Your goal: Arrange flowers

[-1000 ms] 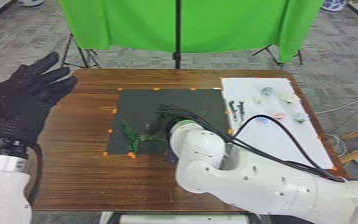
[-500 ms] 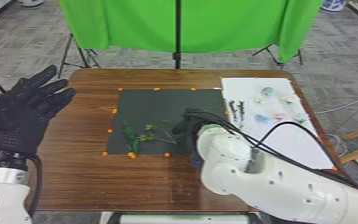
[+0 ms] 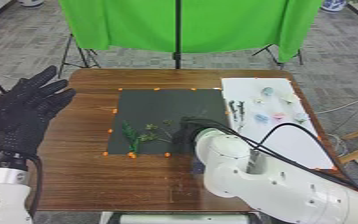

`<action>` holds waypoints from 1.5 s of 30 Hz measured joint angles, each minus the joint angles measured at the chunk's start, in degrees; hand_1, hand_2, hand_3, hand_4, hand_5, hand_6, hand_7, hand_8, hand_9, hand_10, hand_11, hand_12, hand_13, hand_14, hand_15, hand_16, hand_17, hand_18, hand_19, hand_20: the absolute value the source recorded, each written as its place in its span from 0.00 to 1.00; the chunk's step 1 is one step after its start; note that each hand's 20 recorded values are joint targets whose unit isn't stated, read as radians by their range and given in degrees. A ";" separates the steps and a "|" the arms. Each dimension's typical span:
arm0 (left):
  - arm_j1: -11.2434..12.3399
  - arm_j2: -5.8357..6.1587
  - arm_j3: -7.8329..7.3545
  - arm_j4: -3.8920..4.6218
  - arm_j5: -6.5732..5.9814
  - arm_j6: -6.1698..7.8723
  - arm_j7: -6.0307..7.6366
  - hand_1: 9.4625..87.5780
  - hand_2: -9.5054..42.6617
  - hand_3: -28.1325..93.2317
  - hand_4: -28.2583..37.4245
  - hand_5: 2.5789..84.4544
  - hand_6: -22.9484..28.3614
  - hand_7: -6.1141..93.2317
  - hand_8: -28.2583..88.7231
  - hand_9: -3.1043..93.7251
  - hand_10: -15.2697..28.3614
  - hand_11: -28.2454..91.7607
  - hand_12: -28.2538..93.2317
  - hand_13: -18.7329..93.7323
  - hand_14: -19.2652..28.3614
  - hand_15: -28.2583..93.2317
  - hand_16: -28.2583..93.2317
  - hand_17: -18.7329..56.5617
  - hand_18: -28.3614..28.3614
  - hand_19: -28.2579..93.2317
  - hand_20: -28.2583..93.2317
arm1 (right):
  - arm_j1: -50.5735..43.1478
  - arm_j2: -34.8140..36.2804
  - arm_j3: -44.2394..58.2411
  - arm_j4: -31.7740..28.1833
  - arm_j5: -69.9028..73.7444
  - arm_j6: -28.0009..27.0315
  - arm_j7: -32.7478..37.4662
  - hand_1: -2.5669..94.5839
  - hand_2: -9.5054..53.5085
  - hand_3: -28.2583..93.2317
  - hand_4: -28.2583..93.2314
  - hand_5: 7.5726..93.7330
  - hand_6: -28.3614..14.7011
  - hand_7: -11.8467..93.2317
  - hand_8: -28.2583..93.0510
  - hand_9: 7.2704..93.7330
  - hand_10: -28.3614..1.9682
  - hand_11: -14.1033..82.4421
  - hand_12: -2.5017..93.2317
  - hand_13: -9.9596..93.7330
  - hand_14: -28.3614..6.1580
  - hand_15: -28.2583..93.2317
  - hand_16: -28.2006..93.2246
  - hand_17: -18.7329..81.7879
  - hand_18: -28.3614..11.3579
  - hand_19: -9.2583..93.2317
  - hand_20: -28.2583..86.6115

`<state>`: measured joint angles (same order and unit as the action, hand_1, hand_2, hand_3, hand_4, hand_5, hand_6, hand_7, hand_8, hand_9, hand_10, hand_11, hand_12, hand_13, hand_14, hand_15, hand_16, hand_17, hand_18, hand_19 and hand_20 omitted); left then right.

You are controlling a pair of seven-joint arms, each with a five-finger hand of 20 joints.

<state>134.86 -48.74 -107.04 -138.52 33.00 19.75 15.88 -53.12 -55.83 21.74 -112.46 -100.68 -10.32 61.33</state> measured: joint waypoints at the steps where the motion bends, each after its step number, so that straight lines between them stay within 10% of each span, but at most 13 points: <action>1: 0.00 0.00 0.00 0.00 0.00 0.05 0.00 0.15 0.34 0.87 0.00 0.43 0.65 0.17 0.17 0.37 0.79 0.44 0.31 0.38 0.96 0.61 0.16 0.15 0.90 0.72 0.28 | -0.08 -0.15 -0.09 -0.26 0.03 -0.46 -0.36 0.30 0.25 0.83 0.08 0.63 0.48 0.21 0.15 0.95 0.41 0.46 0.23 0.95 0.58 0.72 0.38 0.76 0.22 1.00 0.61; 22: 0.84 0.05 -0.77 -0.11 -0.09 0.56 -0.16 0.15 0.35 0.86 0.00 0.43 0.65 0.17 0.17 0.37 0.79 0.44 0.31 0.38 0.96 0.61 0.16 0.15 0.90 0.72 0.27 | -1.47 -1.50 -2.30 -3.82 -0.81 -2.81 -3.00 0.29 0.24 0.83 0.08 0.68 0.49 0.22 0.15 0.97 0.42 0.47 0.23 0.96 0.59 0.72 0.38 0.78 0.23 1.00 0.61; 31: 2.47 0.02 -2.86 -0.57 -0.12 0.56 -0.09 0.14 0.34 0.86 0.00 0.43 0.65 0.17 0.17 0.37 0.79 0.44 0.31 0.38 0.96 0.61 0.16 0.15 0.90 0.73 0.27 | 2.51 2.62 -9.47 -6.38 -14.33 6.09 -2.26 0.30 0.22 0.82 0.08 0.71 0.50 0.23 0.15 0.96 0.42 0.46 0.23 0.96 0.58 0.71 0.38 0.78 0.24 1.00 0.59; 38: 5.19 -0.28 -5.06 -1.10 -0.19 0.50 0.56 0.14 0.34 0.86 0.00 0.43 0.65 0.17 0.17 0.37 0.79 0.44 0.31 0.38 0.96 0.61 0.16 0.15 0.91 0.73 0.27 | 1.78 7.07 0.87 -6.58 -13.61 6.50 -1.80 0.31 0.19 0.82 0.08 0.63 0.44 0.21 0.16 0.83 0.26 0.37 0.19 0.86 0.41 0.67 0.34 0.71 0.22 1.00 0.30; 45: 6.07 -1.33 -5.18 -0.33 -0.89 -0.25 2.68 0.10 0.34 0.86 0.00 0.43 0.64 0.17 0.17 0.37 0.79 0.43 0.31 0.39 0.96 0.61 0.16 0.15 0.90 0.72 0.27 | 3.04 8.31 5.02 1.57 -7.20 7.37 1.57 0.31 0.17 0.81 0.07 0.58 0.44 0.21 0.16 0.78 0.21 0.35 0.18 0.84 0.38 0.67 0.33 0.71 0.22 1.00 0.25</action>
<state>140.94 -50.08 -112.22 -138.85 32.11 19.50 18.56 -50.08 -47.52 26.76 -110.89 -107.88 -2.95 62.90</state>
